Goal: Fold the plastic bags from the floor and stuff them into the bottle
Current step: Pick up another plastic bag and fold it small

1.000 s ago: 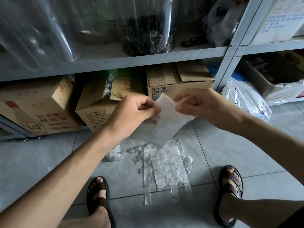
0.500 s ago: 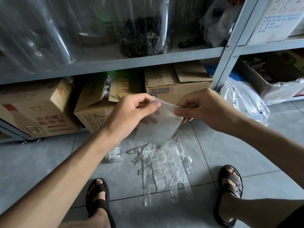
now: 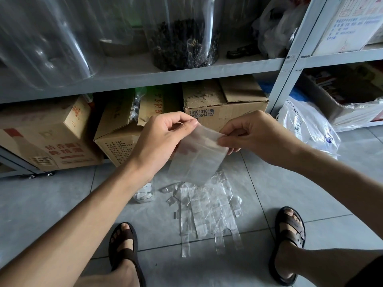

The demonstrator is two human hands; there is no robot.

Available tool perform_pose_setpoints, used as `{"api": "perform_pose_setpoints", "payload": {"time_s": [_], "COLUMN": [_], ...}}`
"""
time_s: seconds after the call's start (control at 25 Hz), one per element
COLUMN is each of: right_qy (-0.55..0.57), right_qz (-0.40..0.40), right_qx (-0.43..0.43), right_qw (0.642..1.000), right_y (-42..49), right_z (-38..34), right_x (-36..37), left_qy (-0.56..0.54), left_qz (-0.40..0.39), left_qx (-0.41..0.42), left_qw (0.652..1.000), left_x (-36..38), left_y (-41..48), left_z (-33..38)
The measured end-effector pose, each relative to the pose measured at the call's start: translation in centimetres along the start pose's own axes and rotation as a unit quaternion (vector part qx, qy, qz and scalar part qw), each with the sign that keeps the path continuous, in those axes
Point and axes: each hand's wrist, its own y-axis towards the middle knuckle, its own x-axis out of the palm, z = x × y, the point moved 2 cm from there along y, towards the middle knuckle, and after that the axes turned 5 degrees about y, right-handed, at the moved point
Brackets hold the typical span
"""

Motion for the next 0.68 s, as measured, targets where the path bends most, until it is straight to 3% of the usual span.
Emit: {"api": "perform_pose_setpoints", "payload": {"time_s": [0.44, 0.56, 0.68], "right_qy": [0.103, 0.123, 0.162], "right_qz": [0.015, 0.027, 0.051], "right_qx": [0.008, 0.016, 0.030], "right_qw": [0.995, 0.992, 0.985], "right_y": [0.0, -0.1, -0.2], "right_z": [-0.8, -1.0, -1.2], "right_x": [1.0, 0.9, 0.3], "left_qy": [0.025, -0.016, -0.082], "left_qz": [0.052, 0.031, -0.043], "left_qx": [0.018, -0.029, -0.111], "left_qw": [0.998, 0.999, 0.989], "left_x": [-0.4, -0.2, 0.1], "left_y": [0.0, -0.2, -0.4], "left_z": [-0.4, -0.5, 0.0]}}
